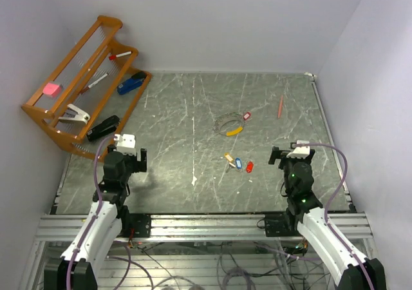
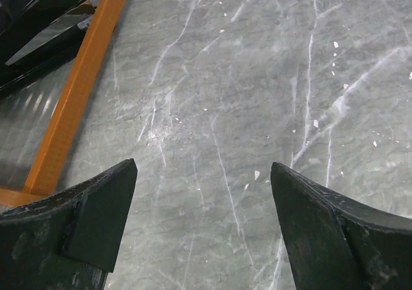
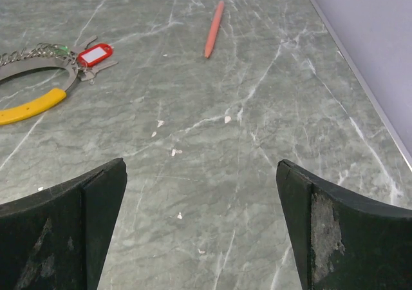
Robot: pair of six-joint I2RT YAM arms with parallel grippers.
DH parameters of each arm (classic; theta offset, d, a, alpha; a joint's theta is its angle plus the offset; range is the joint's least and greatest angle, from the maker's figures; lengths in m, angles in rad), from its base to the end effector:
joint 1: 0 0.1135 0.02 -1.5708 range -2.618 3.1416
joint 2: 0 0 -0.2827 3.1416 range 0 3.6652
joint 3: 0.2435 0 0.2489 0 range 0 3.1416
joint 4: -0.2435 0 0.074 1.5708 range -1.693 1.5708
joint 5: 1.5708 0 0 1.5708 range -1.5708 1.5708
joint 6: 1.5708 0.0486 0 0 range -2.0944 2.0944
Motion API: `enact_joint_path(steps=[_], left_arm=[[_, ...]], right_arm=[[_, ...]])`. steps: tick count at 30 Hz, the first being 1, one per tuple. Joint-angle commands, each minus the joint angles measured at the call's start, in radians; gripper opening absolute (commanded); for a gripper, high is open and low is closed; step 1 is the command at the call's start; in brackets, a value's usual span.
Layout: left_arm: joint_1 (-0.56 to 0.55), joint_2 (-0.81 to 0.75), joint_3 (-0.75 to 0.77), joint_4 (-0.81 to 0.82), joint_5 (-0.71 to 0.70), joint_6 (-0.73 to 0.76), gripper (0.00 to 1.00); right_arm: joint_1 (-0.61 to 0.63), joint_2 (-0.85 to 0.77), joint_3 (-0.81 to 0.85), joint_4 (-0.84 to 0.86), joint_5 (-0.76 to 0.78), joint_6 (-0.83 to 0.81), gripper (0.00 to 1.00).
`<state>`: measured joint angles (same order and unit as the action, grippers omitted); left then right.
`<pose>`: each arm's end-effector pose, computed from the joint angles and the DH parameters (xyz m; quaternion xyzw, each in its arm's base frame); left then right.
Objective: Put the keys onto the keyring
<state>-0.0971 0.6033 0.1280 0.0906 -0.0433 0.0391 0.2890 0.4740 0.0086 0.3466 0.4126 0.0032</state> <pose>0.1426 -0.0118 0.1707 0.0443 0.8279 0.0017 0.5590 0.1292 0.0181 0.1737 0.0304 0.7439 -0.0570 0.6652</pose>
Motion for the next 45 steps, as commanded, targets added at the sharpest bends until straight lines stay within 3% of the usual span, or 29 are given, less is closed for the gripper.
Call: enact_joint_path(steps=[1, 37, 42, 45], left_arm=[[0.002, -0.047, -0.029, 0.083, -0.056, -0.024, 0.96], [0.005, -0.074, -0.028, 0.15, -0.09, -0.038, 0.98], [0.005, -0.046, 0.046, 0.08, -0.046, -0.026, 0.93], [0.005, -0.02, 0.073, 0.059, 0.048, 0.015, 1.0]], right_arm=[[-0.002, -0.002, -0.04, 0.026, 0.039, 0.018, 1.0], [-0.004, -0.005, -0.083, 0.058, 0.092, 0.03, 1.0], [-0.004, 0.137, 0.087, -0.057, 0.126, 0.048, 1.0], [-0.002, 0.32, 0.291, -0.149, 0.099, 0.101, 1.0]])
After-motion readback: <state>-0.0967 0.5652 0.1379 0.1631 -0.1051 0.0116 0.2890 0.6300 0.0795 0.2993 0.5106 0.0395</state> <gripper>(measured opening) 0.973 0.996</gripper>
